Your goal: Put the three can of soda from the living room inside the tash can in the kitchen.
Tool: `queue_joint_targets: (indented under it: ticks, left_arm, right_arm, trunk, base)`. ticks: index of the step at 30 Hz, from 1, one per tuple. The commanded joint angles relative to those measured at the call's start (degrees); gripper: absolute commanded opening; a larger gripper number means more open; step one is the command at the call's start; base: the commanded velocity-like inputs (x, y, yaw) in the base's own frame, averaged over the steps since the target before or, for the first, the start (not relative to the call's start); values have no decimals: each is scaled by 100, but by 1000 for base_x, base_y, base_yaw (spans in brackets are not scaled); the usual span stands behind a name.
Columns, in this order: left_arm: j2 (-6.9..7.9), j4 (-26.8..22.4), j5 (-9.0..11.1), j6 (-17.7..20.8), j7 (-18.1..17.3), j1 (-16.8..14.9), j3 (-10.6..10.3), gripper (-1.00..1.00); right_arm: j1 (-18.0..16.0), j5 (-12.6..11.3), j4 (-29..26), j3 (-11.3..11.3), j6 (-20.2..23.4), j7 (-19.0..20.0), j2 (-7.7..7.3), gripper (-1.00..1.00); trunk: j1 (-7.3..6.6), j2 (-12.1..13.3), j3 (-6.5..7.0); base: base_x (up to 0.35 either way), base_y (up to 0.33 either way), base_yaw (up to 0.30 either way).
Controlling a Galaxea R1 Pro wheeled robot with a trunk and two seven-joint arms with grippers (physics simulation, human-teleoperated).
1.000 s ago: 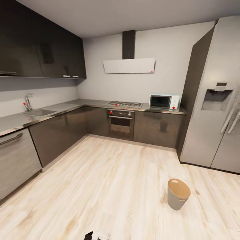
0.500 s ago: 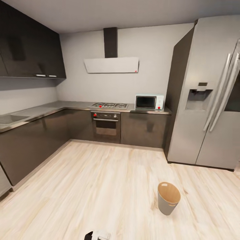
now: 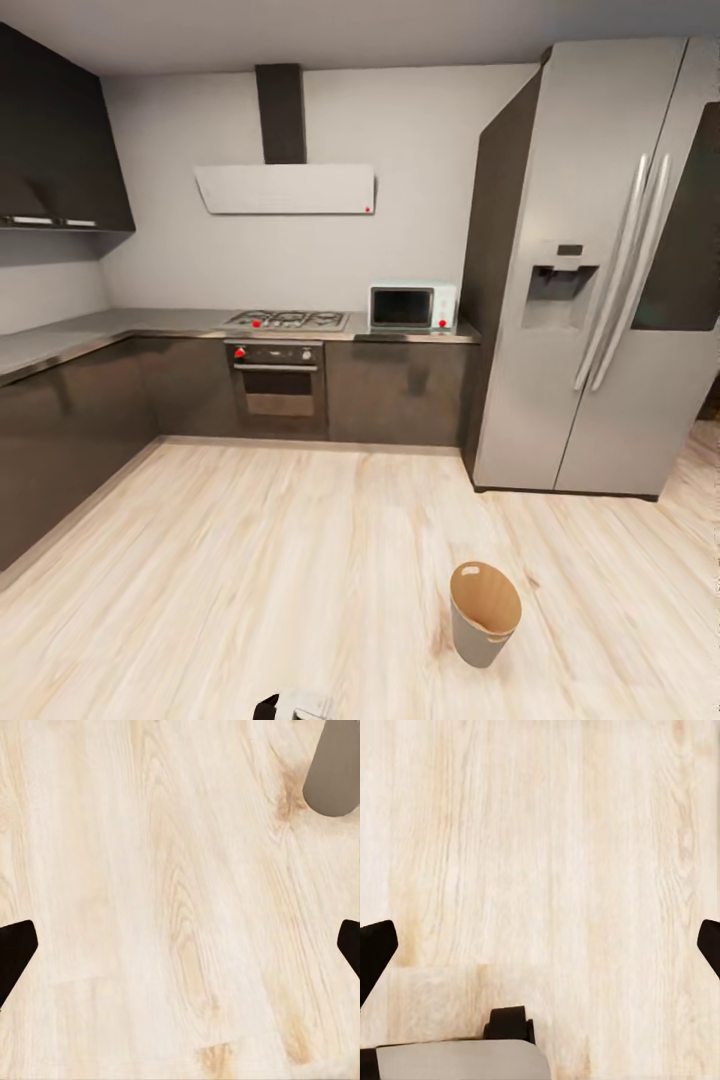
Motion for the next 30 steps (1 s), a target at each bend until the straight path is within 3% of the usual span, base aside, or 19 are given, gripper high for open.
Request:
queue_joint_targets:
  ticks: [1, 10, 21, 30]
  left_arm:
    - [0, 0, 0, 0, 0, 0, 0, 100]
    - [0, 0, 0, 0, 0, 0, 0, 100]
    - [0, 0, 9, -9, 0, 0, 0, 100]
    - [0, 0, 3, -9, 0, 0, 0, 100]
  right_arm:
    - [0, 1, 0, 0, -2, 0, 0, 100]
    - [0, -4, -2, 18, -18, 0, 7, 100]
    - [0, 10, 3, 15, -20, 0, 0, 100]
    - [0, 33, 4, 29, -124, 0, 9, 100]
  trunk:
    - [0, 0, -5]
    - [0, 0, -19]
    - [0, 0, -30]
    - [0, 0, -38]
  base:
    - [343, 0, -134]
    - [343, 27, -63]
    - [343, 92, -234]
    - [340, 59, -100]
